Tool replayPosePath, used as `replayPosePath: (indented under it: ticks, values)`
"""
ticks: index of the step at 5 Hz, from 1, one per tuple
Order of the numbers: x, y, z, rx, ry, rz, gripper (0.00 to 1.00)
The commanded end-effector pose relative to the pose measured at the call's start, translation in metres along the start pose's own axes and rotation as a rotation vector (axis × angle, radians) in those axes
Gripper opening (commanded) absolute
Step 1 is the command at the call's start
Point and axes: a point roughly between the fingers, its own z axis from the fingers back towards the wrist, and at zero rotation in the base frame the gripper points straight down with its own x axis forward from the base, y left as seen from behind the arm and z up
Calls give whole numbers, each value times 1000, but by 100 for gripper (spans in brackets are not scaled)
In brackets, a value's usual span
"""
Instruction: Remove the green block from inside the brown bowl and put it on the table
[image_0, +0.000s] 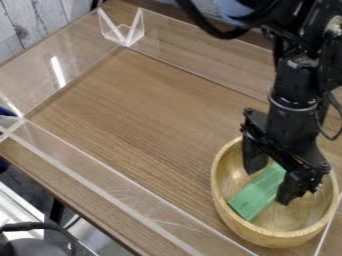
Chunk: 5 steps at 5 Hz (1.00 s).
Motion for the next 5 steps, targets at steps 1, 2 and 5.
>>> replayPosePath:
  ticks: [1,2,5]
  values:
    - [6,-4,17,4,-80,-20,100]
    - [5,-4,20,5,-93,-23,100]
    - [7,-1,-3,-6,-50,-18,100]
